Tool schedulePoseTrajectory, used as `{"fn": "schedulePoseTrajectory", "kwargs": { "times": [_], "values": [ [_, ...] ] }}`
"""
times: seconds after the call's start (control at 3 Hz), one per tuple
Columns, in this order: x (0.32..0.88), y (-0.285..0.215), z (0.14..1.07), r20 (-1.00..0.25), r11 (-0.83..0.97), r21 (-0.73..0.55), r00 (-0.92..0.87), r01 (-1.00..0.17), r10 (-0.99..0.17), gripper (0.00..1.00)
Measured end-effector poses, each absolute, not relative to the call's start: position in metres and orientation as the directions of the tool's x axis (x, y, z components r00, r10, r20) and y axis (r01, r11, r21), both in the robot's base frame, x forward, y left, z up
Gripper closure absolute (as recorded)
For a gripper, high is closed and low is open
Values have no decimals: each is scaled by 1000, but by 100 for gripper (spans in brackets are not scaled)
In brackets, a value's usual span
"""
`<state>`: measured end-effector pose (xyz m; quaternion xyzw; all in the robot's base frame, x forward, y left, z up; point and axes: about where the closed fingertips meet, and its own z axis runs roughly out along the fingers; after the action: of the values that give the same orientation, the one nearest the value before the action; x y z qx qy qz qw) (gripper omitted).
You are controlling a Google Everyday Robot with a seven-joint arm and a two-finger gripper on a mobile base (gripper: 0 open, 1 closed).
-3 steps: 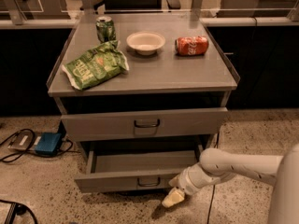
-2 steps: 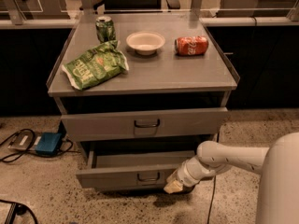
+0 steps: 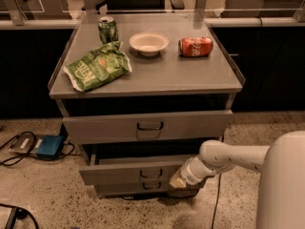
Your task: Close middle drawer
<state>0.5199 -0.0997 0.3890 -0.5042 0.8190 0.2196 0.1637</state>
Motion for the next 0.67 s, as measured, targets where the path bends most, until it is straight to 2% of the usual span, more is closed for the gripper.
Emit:
{"fn": "schedulePoseTrajectory", "kwargs": {
  "times": [0.33, 0.67],
  "values": [
    [533, -110, 390, -500, 439, 175, -463, -881, -731, 100],
    [533, -110, 390, -501, 441, 173, -464, -881, -730, 83]
  ]
}}
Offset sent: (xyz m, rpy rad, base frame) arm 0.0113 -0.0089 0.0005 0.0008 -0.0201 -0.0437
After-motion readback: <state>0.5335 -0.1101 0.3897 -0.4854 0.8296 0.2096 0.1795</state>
